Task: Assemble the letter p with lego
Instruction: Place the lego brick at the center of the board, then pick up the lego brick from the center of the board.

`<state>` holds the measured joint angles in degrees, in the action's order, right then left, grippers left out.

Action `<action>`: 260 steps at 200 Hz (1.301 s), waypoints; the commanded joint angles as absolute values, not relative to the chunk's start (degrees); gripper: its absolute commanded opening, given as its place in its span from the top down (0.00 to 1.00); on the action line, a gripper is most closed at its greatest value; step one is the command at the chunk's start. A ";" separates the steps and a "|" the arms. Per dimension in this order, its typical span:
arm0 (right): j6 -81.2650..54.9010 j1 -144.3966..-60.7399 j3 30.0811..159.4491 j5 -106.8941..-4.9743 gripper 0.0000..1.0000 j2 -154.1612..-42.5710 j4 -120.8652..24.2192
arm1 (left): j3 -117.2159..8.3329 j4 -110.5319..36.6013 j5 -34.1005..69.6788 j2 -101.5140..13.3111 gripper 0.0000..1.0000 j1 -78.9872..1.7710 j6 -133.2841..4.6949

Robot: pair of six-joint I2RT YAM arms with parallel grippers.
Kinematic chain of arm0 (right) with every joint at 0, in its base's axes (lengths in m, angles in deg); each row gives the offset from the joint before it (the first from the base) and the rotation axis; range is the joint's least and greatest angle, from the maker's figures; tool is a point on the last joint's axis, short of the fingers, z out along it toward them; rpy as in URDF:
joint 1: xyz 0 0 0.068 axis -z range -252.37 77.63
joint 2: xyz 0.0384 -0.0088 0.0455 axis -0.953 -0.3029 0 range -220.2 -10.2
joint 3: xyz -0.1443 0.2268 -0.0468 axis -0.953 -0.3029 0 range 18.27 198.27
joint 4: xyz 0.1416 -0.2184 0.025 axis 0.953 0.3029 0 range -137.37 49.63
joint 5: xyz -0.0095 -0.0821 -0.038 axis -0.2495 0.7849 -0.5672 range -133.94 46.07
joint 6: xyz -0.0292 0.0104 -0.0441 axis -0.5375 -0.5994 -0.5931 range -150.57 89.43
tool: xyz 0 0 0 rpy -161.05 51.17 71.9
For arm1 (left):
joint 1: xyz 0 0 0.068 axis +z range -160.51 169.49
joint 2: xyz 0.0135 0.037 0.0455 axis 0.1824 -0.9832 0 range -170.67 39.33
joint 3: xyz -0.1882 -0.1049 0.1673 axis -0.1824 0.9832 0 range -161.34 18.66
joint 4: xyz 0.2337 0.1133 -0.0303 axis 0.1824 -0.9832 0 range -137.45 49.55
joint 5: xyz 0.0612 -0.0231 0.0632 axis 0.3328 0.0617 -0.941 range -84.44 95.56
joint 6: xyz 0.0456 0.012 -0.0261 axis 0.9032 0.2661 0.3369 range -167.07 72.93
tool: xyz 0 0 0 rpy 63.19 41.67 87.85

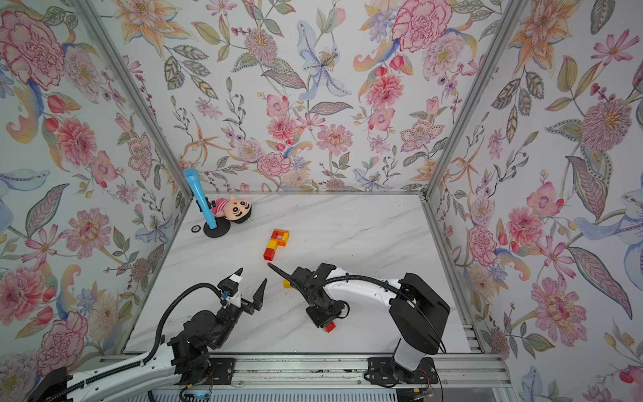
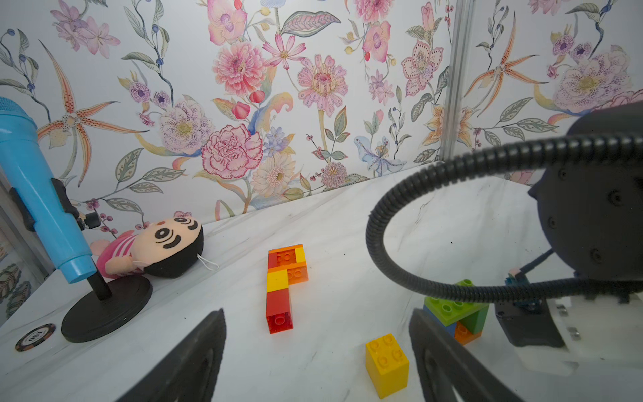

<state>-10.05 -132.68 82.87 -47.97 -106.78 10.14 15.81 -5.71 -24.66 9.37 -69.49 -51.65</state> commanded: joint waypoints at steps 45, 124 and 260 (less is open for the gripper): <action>-13.78 -133.47 86.01 -46.37 0.65 -110.48 11.12 | 17.17 -8.07 -25.38 12.60 0.14 -68.70 -52.48; -11.57 -134.07 84.13 -45.02 0.40 -105.59 7.93 | 17.18 -7.60 -25.46 11.04 0.13 -68.34 -52.92; -7.63 -134.53 80.50 -43.81 0.59 -107.82 4.34 | 16.75 -10.58 -27.08 6.20 0.05 -62.90 -62.52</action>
